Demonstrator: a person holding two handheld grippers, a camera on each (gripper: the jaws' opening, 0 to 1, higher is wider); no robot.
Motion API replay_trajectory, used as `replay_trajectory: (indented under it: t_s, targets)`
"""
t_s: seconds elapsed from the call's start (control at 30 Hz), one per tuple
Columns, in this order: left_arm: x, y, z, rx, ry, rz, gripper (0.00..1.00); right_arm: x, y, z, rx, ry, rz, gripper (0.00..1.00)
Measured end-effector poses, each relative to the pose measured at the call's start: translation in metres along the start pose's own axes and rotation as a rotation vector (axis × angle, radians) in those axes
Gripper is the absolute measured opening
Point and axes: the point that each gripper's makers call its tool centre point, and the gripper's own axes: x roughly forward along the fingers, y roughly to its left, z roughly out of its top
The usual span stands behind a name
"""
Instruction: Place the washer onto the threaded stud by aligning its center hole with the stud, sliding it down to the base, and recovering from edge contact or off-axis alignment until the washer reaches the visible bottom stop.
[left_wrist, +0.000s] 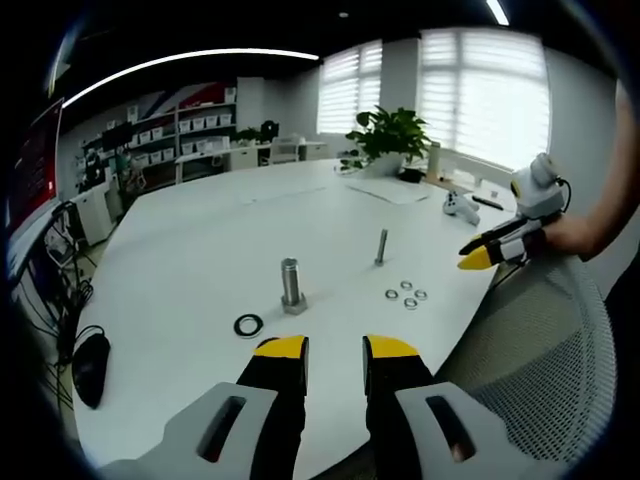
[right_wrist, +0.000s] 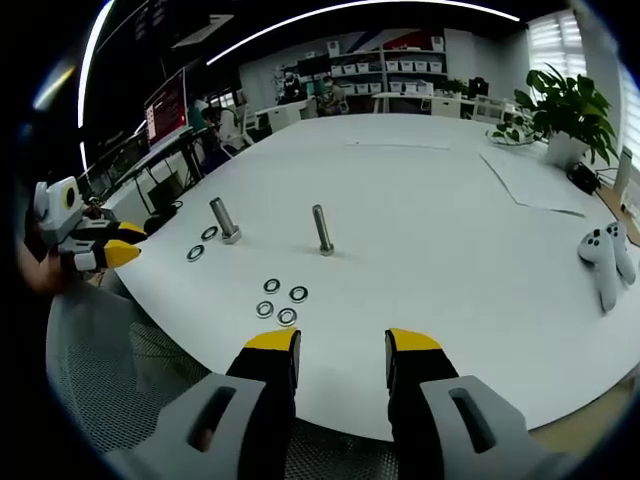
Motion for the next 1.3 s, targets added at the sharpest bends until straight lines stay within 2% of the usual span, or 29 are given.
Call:
replay_trajectory:
  t_s: [1.3]
  targets:
    - [0.0003, -0.0017, -0.0033, 0.017, 0.018, -0.003, 0.17, 0.0001, -0.0020, -0.0028, 0.014, 0.010, -0.010, 0.36]
